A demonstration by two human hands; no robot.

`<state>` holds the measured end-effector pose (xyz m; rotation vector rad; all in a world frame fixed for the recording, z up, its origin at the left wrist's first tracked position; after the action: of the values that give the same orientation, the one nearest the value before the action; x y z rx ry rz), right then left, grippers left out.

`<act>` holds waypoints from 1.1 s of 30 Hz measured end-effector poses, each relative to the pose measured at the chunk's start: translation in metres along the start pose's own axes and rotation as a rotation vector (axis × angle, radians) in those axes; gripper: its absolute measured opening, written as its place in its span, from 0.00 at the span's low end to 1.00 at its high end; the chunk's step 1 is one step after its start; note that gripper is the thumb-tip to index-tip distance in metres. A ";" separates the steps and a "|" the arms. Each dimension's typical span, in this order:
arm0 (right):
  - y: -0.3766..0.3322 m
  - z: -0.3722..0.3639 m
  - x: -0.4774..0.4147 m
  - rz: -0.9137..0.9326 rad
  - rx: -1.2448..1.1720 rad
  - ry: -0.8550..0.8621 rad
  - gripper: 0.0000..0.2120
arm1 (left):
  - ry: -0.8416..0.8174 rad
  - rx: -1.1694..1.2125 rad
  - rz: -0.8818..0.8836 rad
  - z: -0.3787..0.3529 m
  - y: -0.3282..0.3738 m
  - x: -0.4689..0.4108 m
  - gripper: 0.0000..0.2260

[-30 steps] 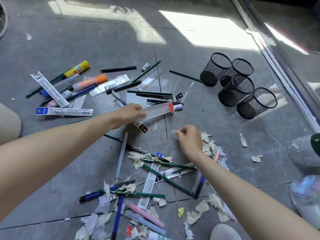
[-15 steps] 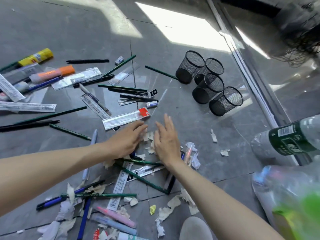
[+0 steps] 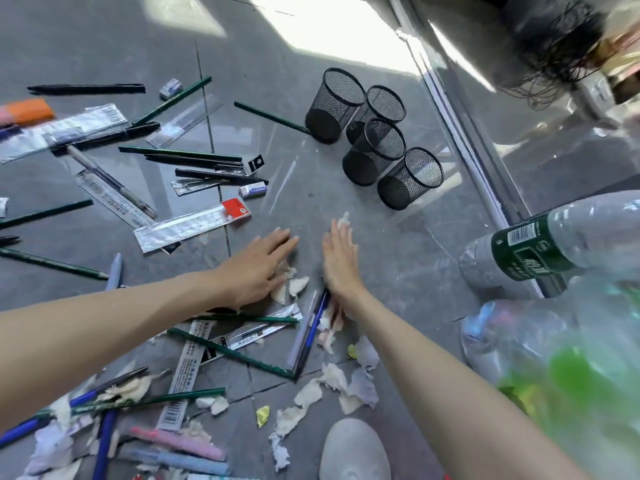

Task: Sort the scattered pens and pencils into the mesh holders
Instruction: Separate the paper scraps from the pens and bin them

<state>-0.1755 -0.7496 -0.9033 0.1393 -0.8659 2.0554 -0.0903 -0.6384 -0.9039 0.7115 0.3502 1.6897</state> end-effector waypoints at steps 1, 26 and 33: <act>-0.021 -0.014 0.003 0.093 0.006 -0.086 0.26 | 0.016 0.013 0.002 0.001 0.001 -0.001 0.30; 0.009 -0.007 0.068 0.223 0.365 -0.161 0.29 | -0.145 -0.236 -0.370 -0.026 0.028 0.013 0.39; -0.036 -0.034 0.062 0.217 0.116 -0.017 0.09 | 0.325 0.179 -0.232 0.001 0.004 0.045 0.09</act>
<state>-0.1786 -0.6722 -0.8845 0.1304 -0.8012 2.3116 -0.0974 -0.5969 -0.8883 0.5014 0.7905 1.5623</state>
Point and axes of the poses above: each hand's wrist, its own x-axis away from the middle knuckle, its own z-axis out of the back of the hand, y = z × x, the point moved 8 cm from there along -x, towards the middle knuckle, and after that the axes turned 2 degrees about -y, right-handed, at the moved point
